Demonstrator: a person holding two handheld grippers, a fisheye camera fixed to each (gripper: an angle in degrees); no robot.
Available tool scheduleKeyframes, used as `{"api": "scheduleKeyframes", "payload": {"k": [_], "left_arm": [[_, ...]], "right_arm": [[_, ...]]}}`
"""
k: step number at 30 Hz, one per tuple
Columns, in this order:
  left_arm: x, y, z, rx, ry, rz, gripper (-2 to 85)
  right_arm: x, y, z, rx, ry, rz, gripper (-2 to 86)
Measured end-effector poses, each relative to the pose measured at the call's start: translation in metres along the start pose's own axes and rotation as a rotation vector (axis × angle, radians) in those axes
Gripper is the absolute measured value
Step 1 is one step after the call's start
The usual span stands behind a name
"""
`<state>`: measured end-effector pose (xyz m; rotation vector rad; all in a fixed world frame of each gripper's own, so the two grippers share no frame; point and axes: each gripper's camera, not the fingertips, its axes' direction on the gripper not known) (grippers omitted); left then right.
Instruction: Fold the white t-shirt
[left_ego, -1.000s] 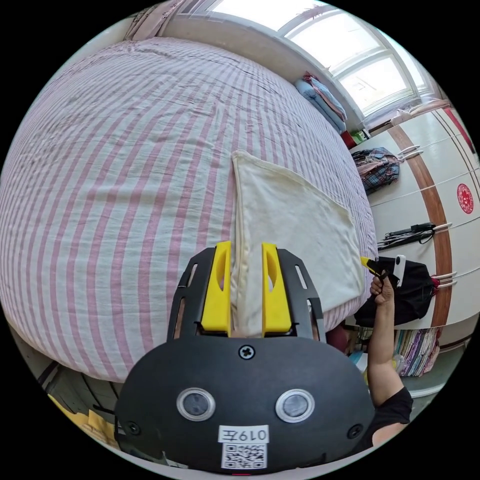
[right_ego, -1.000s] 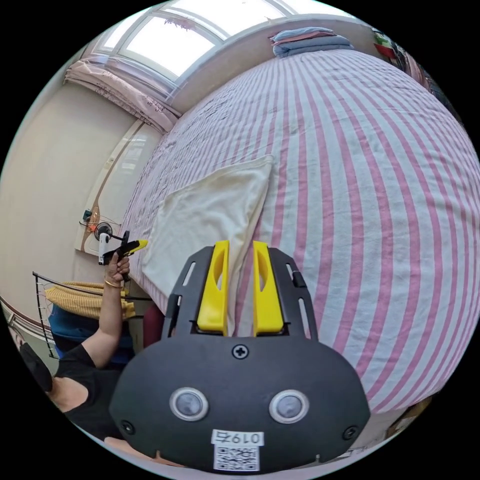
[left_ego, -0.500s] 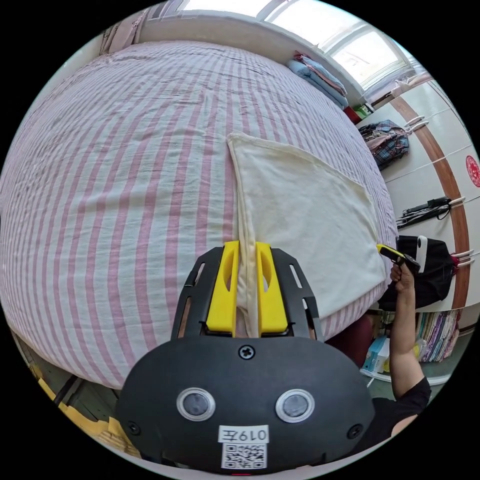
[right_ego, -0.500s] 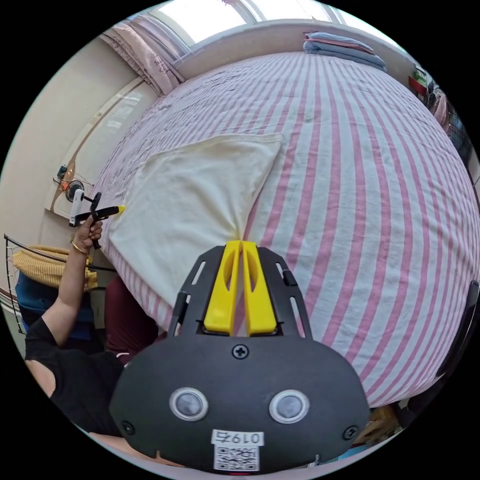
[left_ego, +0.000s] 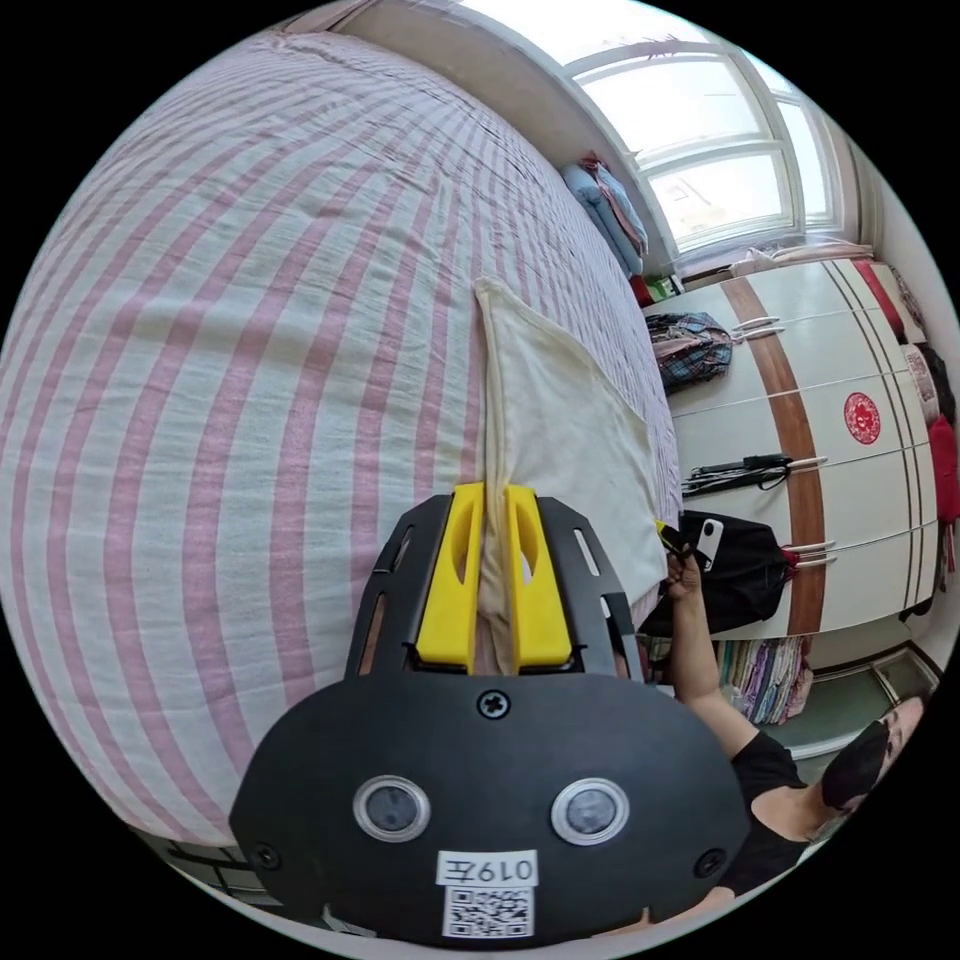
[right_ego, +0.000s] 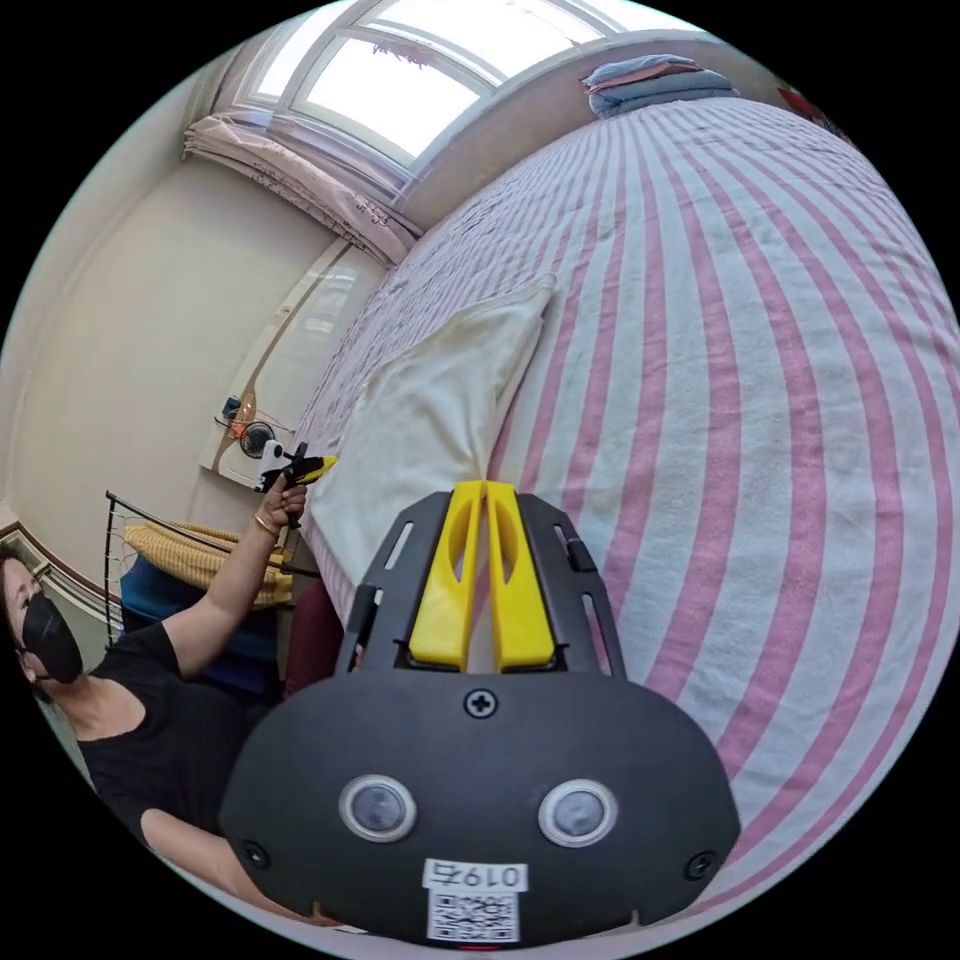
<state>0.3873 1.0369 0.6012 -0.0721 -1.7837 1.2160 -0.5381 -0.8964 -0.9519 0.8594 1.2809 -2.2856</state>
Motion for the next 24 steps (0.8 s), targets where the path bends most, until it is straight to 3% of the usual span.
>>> {"api": "scheduleKeyframes", "payload": {"k": [8, 10, 15, 19, 24], "left_arm": [[-0.041, 0.0, -0.016, 0.061, 0.065, 0.053, 1.3], [-0.047, 0.0, -0.025, 0.1, 0.079, 0.076, 1.4], [-0.047, -0.024, -0.022, 0.134, 0.027, 0.127, 1.6], [-0.045, -0.06, 0.003, 0.116, -0.027, 0.124, 2.4], [-0.051, -0.084, 0.032, 0.063, -0.079, 0.131, 3.2]], "right_arm": [[0.031, 0.004, -0.01, 0.069, -0.121, 0.01, 0.2], [0.037, 0.01, -0.023, 0.169, -0.157, -0.002, 1.5], [0.035, -0.011, -0.038, 0.262, -0.034, -0.028, 8.0], [0.031, -0.06, -0.01, 0.114, 0.026, -0.09, 8.2], [0.057, -0.081, 0.013, 0.073, -0.028, -0.046, 6.7]]}}
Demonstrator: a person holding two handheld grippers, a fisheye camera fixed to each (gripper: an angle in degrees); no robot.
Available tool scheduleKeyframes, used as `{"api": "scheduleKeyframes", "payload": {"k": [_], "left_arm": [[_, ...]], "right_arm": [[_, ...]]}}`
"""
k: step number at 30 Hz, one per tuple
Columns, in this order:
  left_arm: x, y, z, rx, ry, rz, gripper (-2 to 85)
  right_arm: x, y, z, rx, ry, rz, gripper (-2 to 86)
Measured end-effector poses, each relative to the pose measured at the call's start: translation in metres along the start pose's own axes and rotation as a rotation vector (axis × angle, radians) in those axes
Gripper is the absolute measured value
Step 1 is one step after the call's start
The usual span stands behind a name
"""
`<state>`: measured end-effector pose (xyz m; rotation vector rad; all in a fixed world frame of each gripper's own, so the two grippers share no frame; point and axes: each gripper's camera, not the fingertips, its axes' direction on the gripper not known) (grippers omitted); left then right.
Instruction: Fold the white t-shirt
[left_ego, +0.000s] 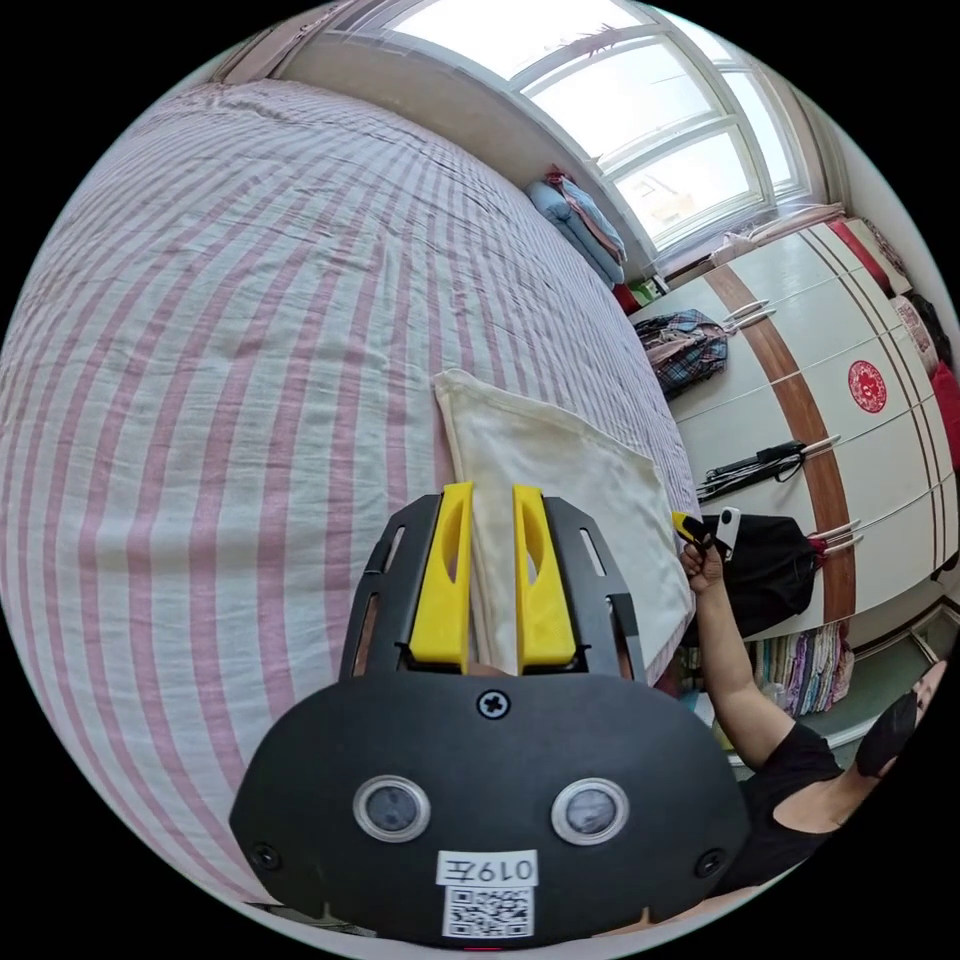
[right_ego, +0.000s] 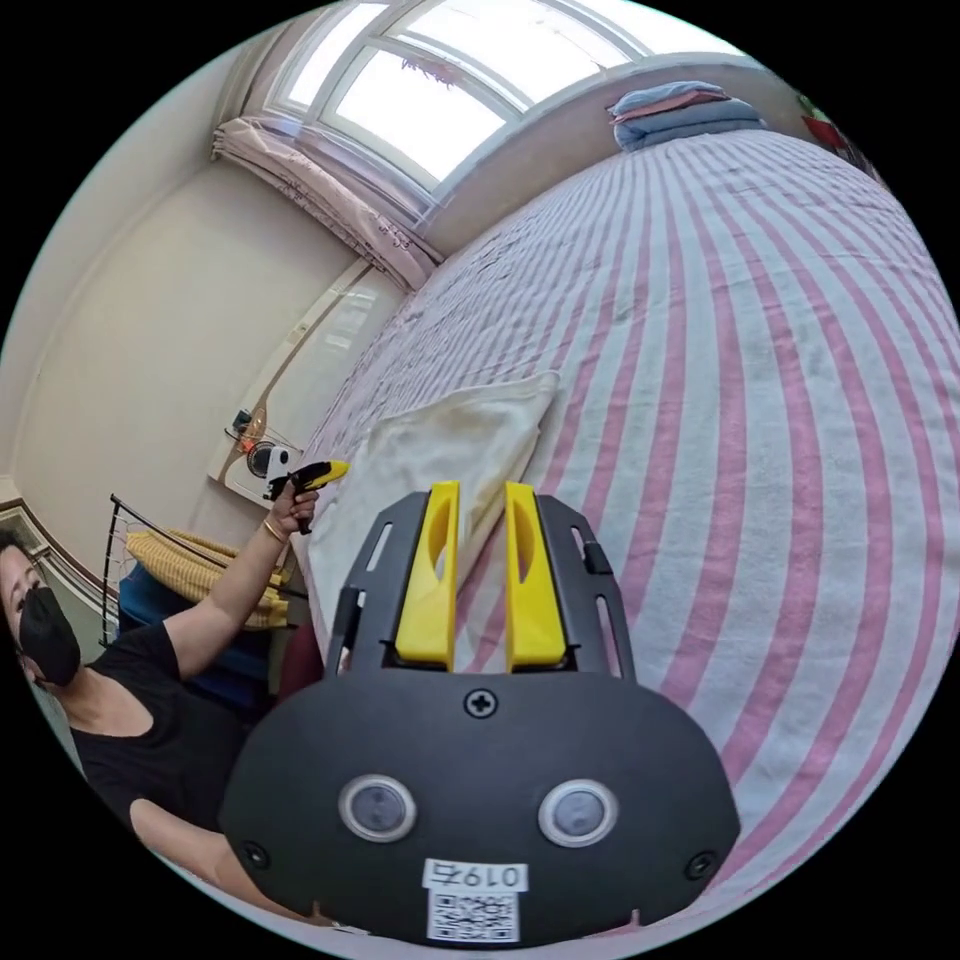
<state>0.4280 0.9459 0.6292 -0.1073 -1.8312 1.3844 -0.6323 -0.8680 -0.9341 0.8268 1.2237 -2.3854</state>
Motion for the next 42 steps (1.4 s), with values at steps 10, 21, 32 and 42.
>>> {"api": "scheduleKeyframes", "payload": {"k": [10, 21, 32, 42], "left_arm": [[-0.033, -0.003, 0.019, -0.001, -0.012, 0.019, 1.3], [-0.056, -0.016, 0.033, -0.017, -0.014, 0.032, 0.8], [-0.077, -0.028, 0.039, -0.021, -0.033, 0.012, 0.7], [-0.099, -0.032, 0.033, 0.016, 0.046, -0.018, 0.7]], "right_arm": [[0.031, -0.006, 0.0, 0.083, -0.065, 0.035, 0.2], [0.052, -0.038, 0.012, 0.064, -0.103, 0.074, 7.7], [0.074, -0.059, 0.021, 0.079, -0.094, 0.127, -0.3], [0.097, -0.065, 0.015, 0.143, -0.216, 0.142, 2.8]]}}
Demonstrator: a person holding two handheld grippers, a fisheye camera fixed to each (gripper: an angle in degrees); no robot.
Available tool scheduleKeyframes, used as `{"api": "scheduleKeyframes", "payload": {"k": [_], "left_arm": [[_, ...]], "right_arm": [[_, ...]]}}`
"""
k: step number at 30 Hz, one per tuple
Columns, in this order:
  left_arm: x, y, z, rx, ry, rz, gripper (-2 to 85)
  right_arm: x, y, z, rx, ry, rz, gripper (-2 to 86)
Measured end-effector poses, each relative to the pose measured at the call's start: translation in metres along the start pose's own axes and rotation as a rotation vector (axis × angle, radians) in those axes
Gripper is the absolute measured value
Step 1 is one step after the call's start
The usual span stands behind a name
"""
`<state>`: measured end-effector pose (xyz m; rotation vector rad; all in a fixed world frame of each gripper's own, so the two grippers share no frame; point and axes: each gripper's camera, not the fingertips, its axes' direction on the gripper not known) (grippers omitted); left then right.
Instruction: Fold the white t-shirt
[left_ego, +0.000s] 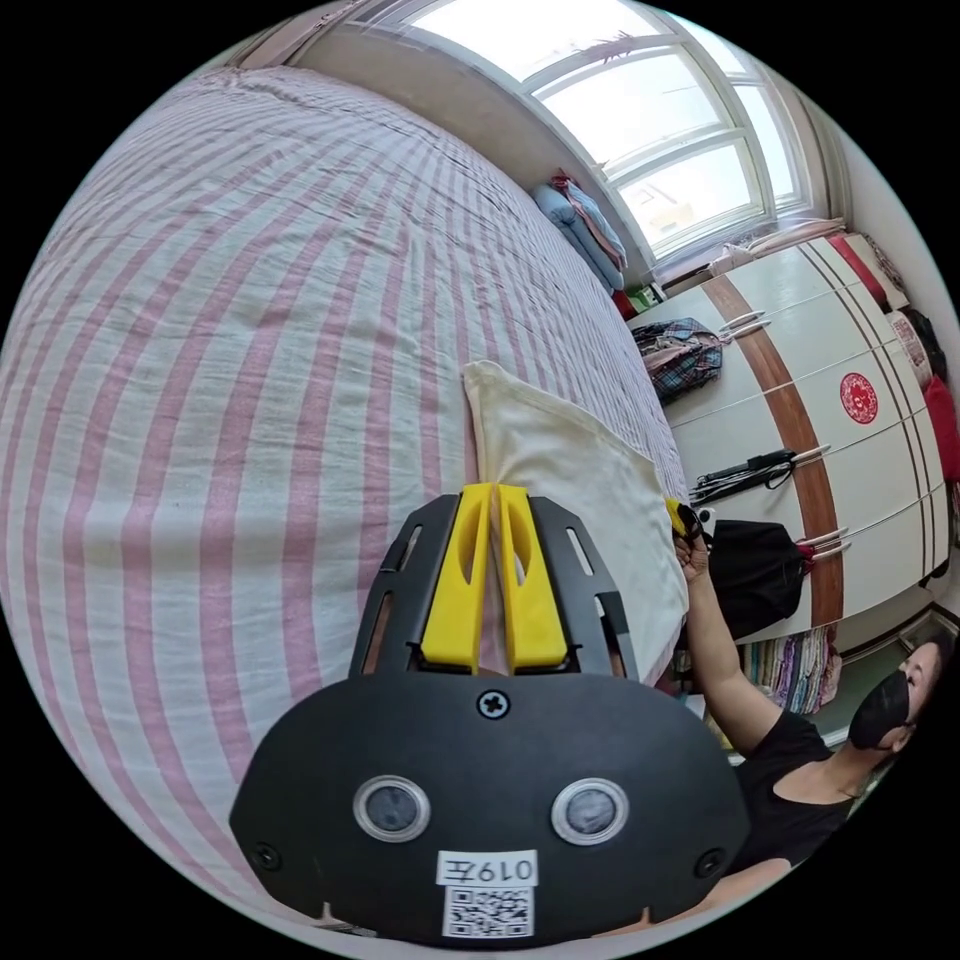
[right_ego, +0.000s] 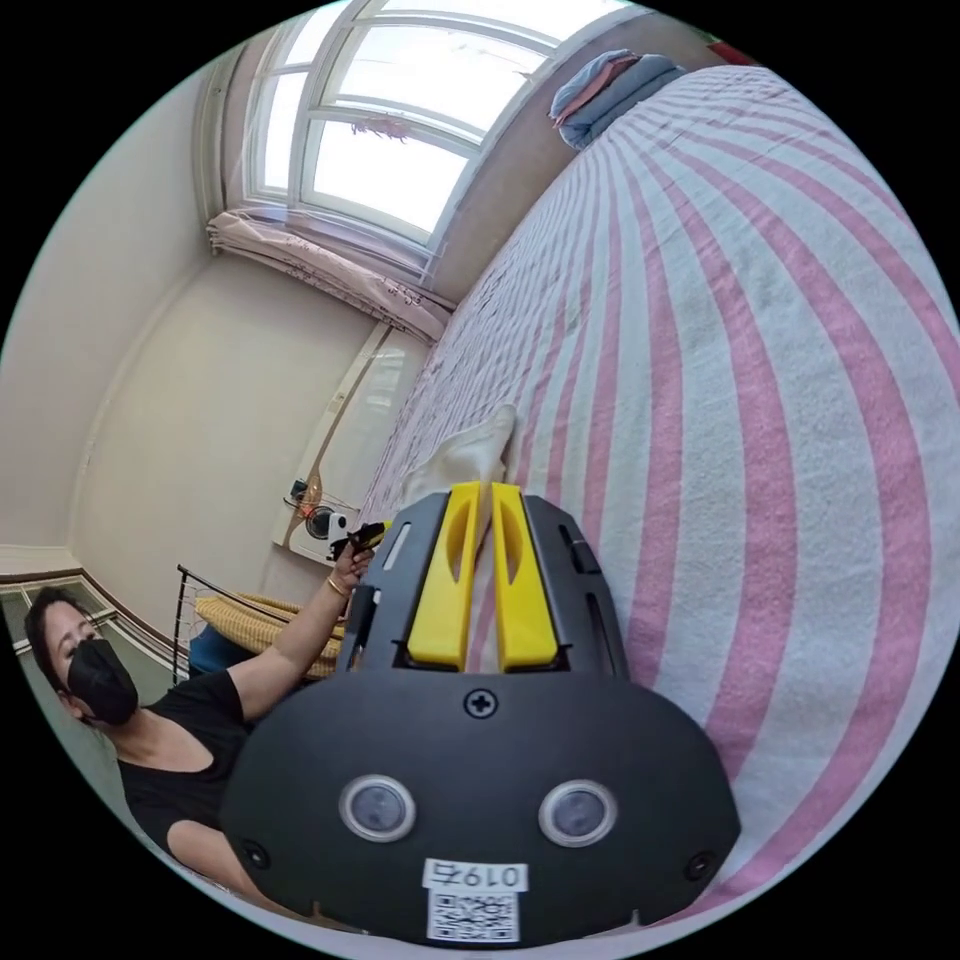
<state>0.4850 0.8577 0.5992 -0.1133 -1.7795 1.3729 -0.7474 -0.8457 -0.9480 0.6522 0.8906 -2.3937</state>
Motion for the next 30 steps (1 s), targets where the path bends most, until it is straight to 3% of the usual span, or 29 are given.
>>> {"api": "scheduleKeyframes", "payload": {"k": [3, 7, 17, 30], "left_arm": [[-0.001, -0.004, -0.017, 0.028, -0.036, 0.0, 1.0], [0.004, -0.022, -0.038, 0.123, 0.044, -0.003, 1.3], [0.039, -0.073, -0.001, 0.04, -0.016, 0.0, 3.0], [0.085, -0.085, -0.001, 0.05, -0.063, -0.058, 0.9]], "right_arm": [[0.006, -0.003, -0.007, 0.047, -0.037, 0.019, 5.7], [0.002, -0.025, 0.003, -0.008, 0.023, 0.006, 7.9], [0.004, -0.062, 0.025, -0.094, 0.059, -0.015, 7.6], [0.011, -0.069, 0.017, -0.022, 0.126, -0.009, -0.4]]}}
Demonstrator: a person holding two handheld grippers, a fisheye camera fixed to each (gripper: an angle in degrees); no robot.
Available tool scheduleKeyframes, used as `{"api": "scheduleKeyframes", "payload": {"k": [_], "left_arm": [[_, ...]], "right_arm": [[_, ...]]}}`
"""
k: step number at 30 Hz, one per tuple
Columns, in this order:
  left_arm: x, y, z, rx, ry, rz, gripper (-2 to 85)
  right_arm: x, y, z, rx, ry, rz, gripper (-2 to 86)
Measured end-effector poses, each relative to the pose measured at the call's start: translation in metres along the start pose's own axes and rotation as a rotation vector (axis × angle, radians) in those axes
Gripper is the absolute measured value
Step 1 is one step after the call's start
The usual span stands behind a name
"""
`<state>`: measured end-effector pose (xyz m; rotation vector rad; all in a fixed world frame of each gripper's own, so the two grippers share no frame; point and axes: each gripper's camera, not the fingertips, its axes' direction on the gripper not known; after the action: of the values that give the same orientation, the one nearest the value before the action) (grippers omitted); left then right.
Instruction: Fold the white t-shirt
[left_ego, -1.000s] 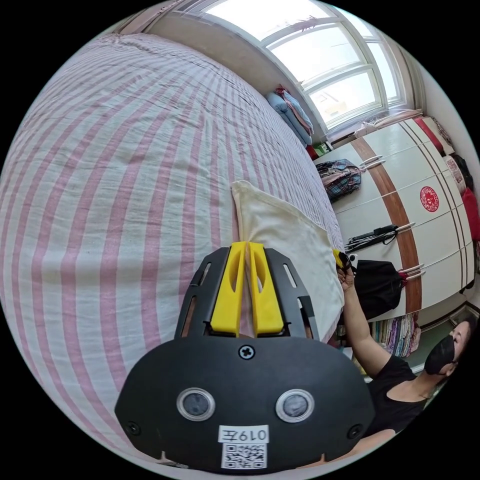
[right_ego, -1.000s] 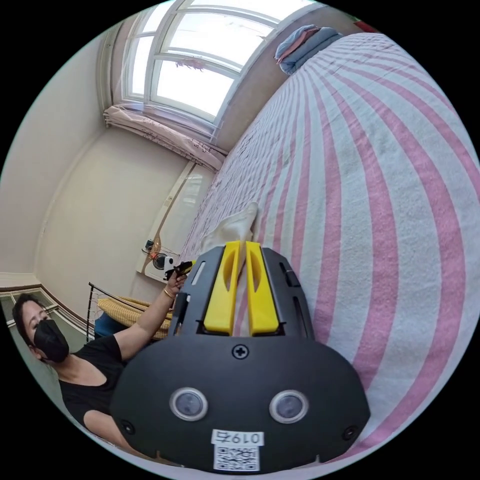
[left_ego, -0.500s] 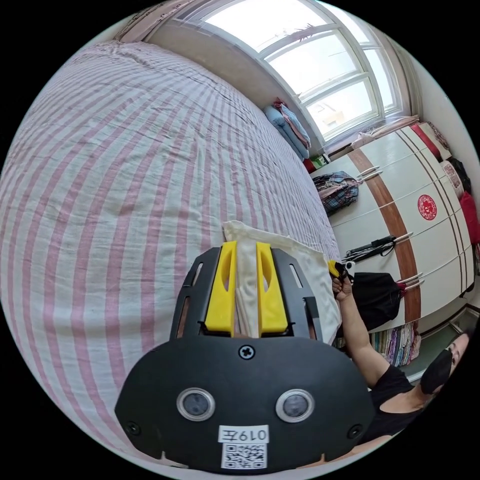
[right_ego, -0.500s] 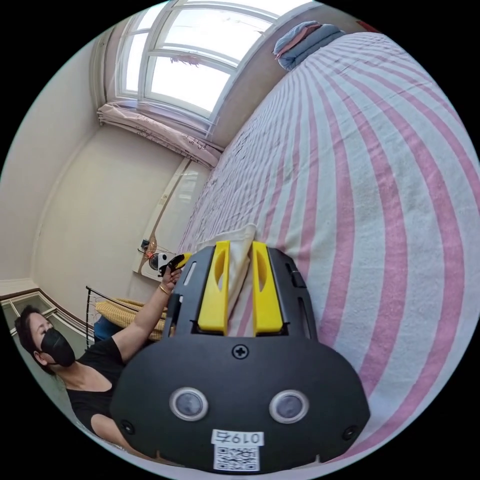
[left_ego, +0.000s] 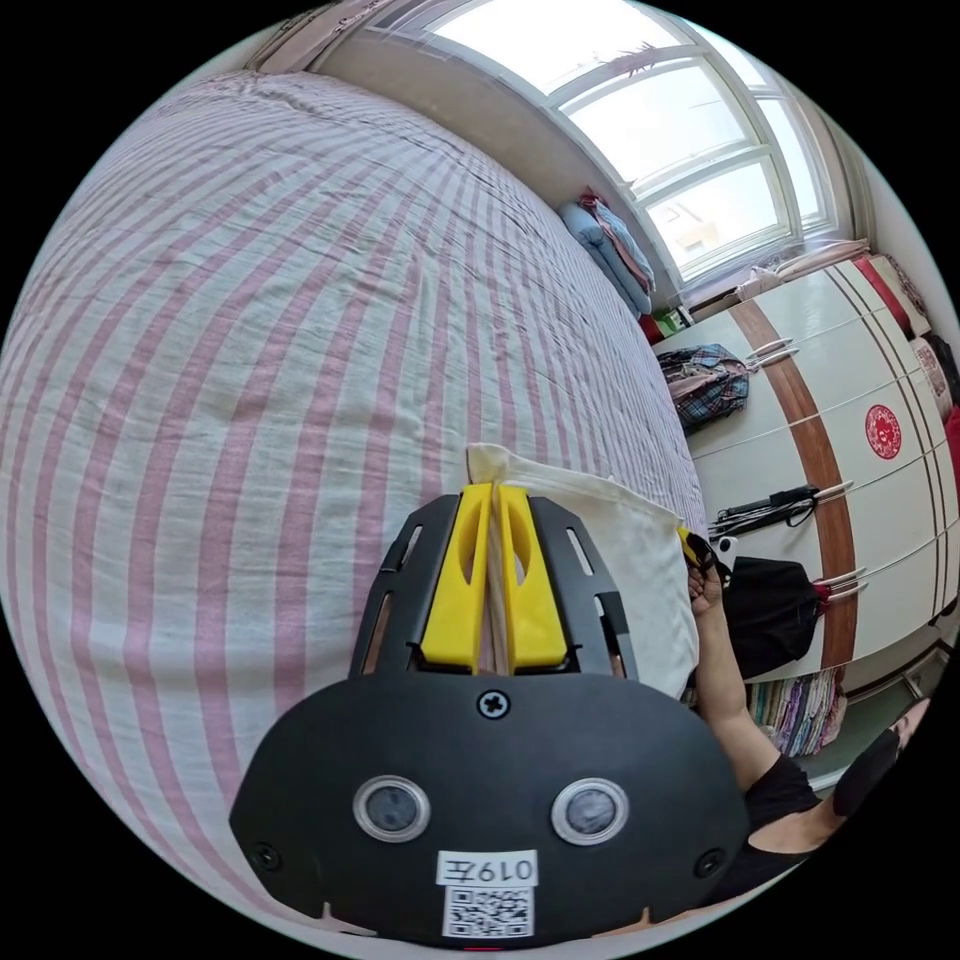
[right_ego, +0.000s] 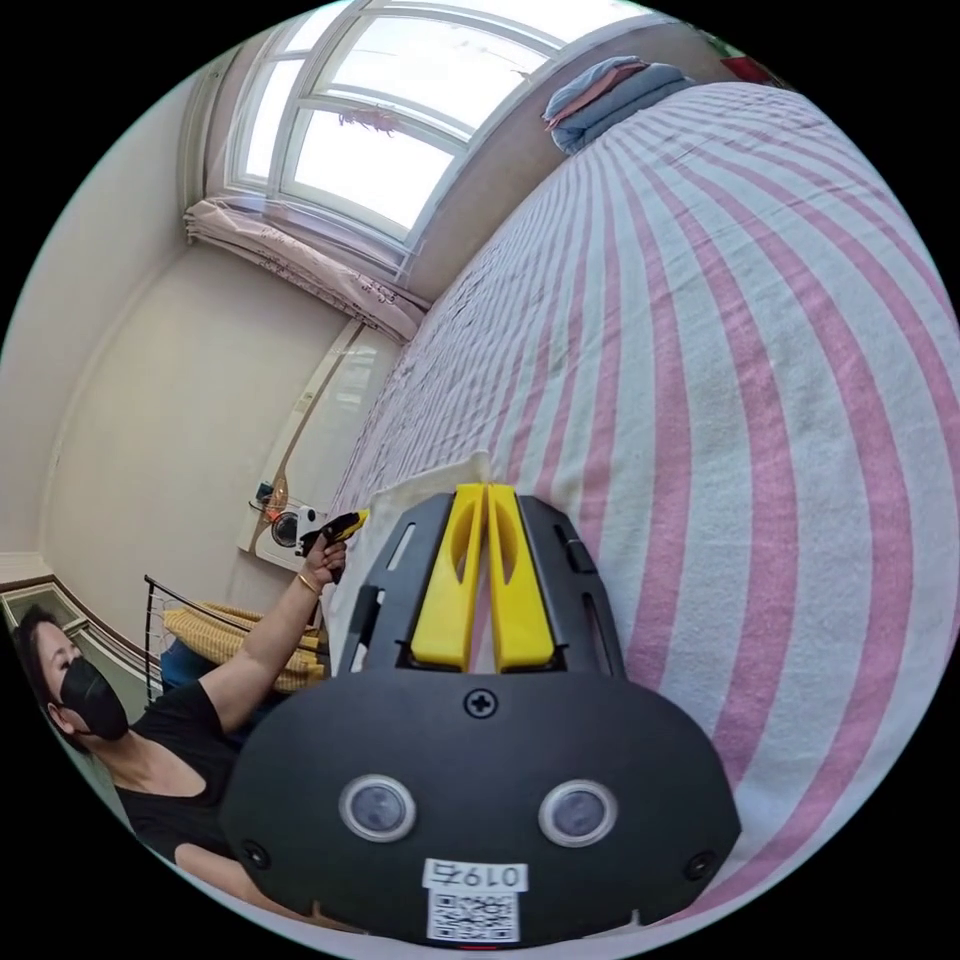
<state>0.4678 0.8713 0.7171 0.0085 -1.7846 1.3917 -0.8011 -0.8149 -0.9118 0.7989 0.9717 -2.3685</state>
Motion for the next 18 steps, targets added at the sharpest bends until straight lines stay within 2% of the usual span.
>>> {"api": "scheduleKeyframes", "payload": {"k": [10, 15, 18], "left_arm": [[0.069, 0.01, -0.029, 0.038, 0.035, 0.011, 1.0], [0.109, 0.023, -0.07, 0.121, 0.052, -0.003, 1.1], [0.152, 0.033, -0.082, 0.105, 0.061, 0.051, 1.1]], "right_arm": [[0.011, -0.002, -0.011, 0.009, -0.085, -0.012, 3.2], [0.013, -0.003, -0.018, 0.016, -0.127, -0.03, 6.0], [0.012, -0.005, -0.02, 0.009, -0.107, -0.027, 4.7]]}}
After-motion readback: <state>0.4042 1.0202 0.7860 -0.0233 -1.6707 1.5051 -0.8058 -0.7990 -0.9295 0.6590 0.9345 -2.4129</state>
